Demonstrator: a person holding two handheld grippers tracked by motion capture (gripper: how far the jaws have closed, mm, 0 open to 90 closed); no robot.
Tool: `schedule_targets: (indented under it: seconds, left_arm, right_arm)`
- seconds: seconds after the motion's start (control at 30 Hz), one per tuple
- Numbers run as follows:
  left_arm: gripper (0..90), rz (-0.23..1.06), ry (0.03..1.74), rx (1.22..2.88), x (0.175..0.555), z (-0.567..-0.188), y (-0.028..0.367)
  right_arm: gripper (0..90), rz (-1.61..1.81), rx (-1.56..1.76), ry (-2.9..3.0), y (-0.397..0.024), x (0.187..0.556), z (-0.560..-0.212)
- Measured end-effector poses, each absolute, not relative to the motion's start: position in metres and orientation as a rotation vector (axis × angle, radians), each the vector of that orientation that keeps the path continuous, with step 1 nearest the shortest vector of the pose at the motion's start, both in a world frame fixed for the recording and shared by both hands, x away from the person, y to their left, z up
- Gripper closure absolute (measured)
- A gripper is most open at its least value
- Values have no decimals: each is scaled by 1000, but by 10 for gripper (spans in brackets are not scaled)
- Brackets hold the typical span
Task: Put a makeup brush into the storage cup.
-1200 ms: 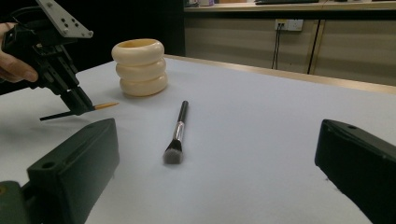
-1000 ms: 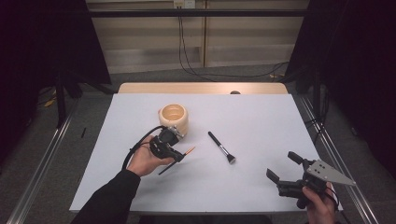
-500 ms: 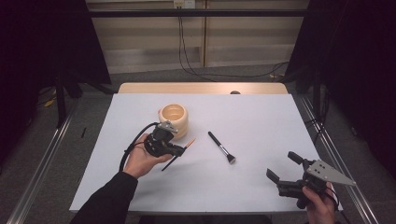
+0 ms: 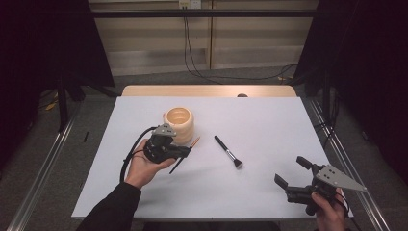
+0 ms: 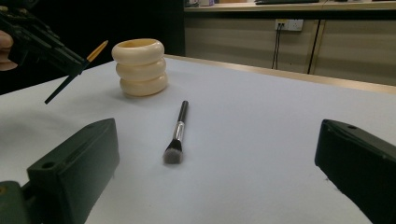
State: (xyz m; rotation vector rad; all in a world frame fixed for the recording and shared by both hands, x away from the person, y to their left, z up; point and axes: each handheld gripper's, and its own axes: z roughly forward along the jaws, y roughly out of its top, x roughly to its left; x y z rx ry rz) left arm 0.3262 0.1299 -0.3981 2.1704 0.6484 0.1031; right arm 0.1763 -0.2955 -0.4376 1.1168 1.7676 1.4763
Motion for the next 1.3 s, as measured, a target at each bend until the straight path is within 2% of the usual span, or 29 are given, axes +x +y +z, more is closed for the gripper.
schedule_targets:
  seconds: [0.43, 0.9, 0.93, 1.3]
  left_arm:
    - [834, 189, 633, 1930, 316, -393, 141]
    - [835, 266, 644, 1775, 305, -391, 154]
    - [834, 227, 643, 1735, 305, -392, 155]
    - [835, 277, 649, 1727, 296, -389, 160]
  right_arm:
    - [0, 1483, 1117, 1773, -296, 176, -437]
    - [0, 1491, 1117, 1770, -296, 175, -437]
    - [0, 1486, 1116, 1769, -296, 176, -437]
    - [0, 1485, 1130, 1771, -296, 177, -438]
